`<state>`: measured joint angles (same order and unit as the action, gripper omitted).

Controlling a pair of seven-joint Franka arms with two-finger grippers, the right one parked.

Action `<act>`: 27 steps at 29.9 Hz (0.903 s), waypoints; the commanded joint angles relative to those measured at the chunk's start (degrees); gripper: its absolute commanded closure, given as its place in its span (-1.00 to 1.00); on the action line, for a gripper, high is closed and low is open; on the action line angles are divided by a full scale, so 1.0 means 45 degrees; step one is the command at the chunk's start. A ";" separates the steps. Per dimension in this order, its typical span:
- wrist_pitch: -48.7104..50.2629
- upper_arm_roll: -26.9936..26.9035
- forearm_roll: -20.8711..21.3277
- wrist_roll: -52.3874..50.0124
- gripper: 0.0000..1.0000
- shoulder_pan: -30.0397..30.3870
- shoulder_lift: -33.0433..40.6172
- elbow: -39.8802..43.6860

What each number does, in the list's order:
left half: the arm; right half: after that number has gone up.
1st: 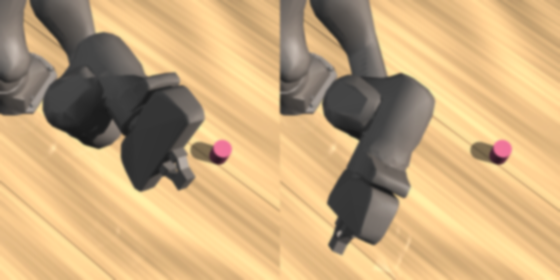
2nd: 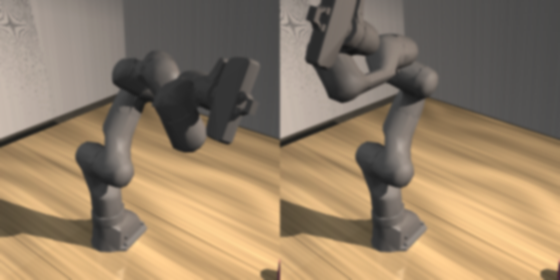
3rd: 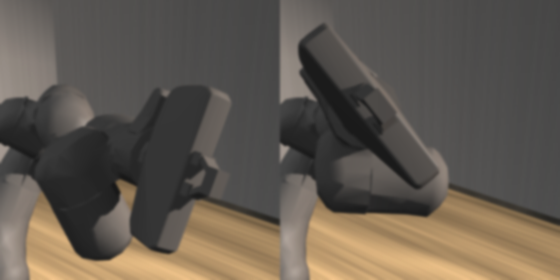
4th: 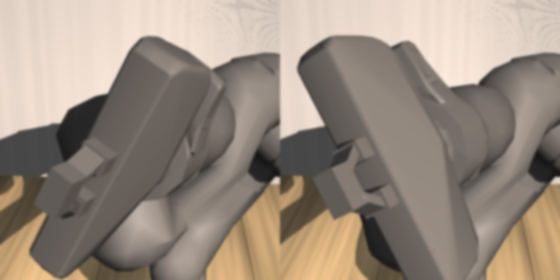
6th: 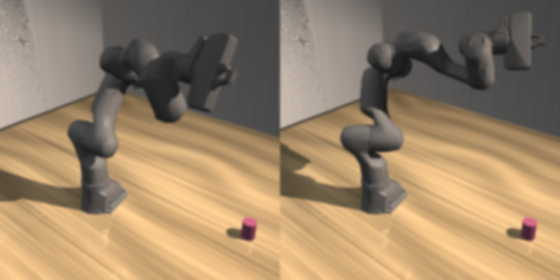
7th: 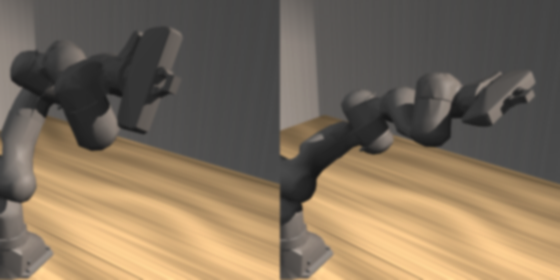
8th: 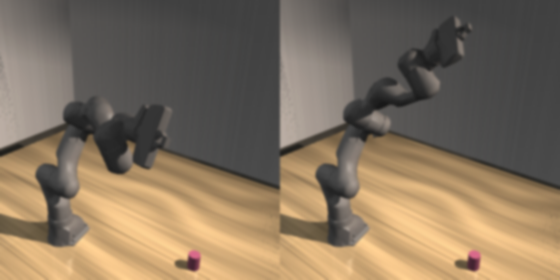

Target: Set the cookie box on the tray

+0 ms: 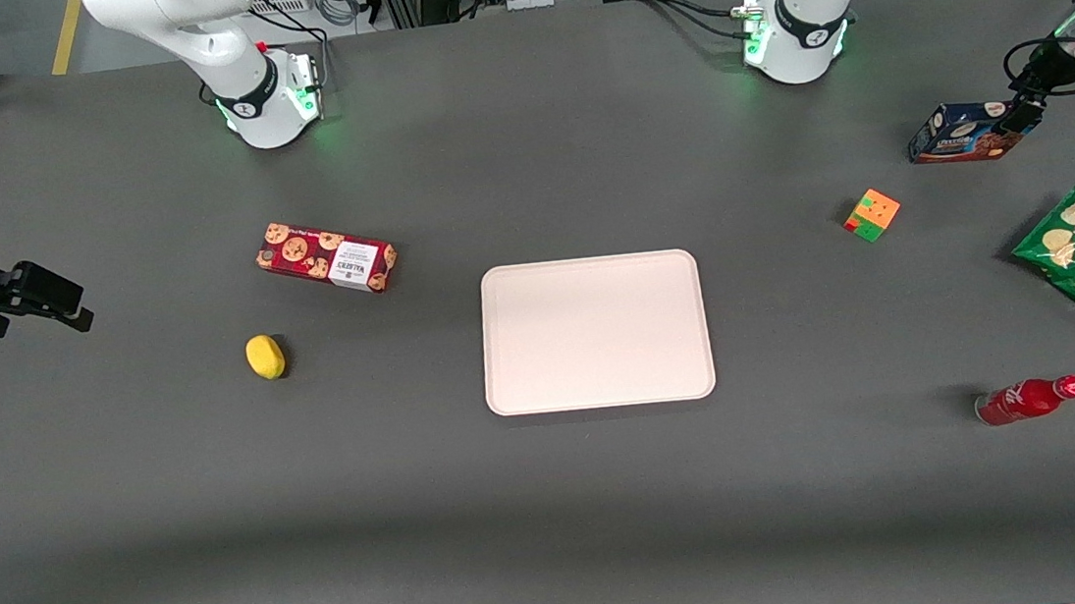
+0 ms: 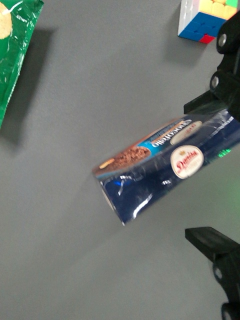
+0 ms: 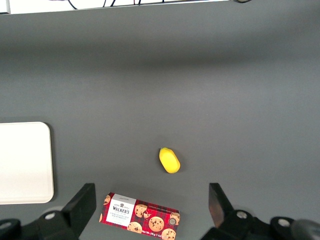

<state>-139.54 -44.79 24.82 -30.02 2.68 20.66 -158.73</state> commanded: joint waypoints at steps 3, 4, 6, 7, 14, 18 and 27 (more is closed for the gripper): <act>-0.1394 -0.0163 0.0267 -0.0302 -1.00 0.0050 -0.0744 -0.0547; -0.1414 -0.0261 0.0267 -0.0283 -1.00 0.0050 -0.0744 -0.0586; -0.1608 -0.0476 0.0267 -0.0128 -1.00 0.0050 -0.0744 -0.0722; -0.1861 -0.0535 0.0267 -0.0088 -1.00 0.0050 -0.0744 -0.0878; -0.2898 -0.0965 0.0286 0.0010 -0.69 0.0030 -0.1252 -0.1231; -0.2977 -0.0965 0.0286 -0.0009 1.00 0.0030 -0.1271 -0.1211; -0.2782 -0.0906 0.0286 0.0010 1.00 -0.0047 -0.1232 -0.0997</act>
<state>-150.72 -48.58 25.08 -29.93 2.65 14.24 -161.93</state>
